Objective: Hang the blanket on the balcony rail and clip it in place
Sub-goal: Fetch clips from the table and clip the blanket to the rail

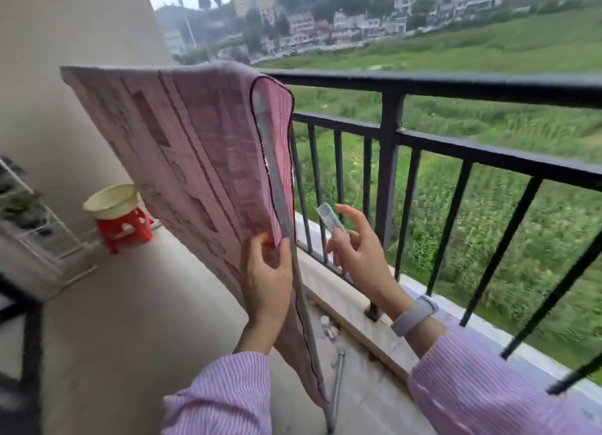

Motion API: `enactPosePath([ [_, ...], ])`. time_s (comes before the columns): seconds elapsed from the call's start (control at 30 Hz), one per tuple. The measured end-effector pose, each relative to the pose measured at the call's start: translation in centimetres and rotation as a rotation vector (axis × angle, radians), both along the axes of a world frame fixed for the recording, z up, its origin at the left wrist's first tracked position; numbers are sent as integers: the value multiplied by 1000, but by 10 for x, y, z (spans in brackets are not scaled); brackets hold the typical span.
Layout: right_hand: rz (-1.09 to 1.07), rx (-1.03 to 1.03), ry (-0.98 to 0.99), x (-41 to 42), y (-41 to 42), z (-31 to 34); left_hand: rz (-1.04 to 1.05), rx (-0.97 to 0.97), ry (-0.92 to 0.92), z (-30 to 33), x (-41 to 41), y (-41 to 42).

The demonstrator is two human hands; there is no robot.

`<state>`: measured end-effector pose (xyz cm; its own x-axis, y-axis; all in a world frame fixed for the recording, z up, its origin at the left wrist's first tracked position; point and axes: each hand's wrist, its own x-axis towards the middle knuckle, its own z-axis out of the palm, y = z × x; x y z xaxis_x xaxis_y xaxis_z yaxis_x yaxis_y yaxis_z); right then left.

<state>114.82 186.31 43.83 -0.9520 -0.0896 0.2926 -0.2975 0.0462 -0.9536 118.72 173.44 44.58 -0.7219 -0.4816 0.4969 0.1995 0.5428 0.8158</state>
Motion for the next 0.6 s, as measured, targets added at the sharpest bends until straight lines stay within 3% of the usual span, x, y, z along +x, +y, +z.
enactPosePath([
  [0.3,250,-149,-199,-28,-24,12,154,-96,53,-4,2,3],
  [0.6,175,-196,-145,-40,-36,16,195,-55,106,2,3,13],
])
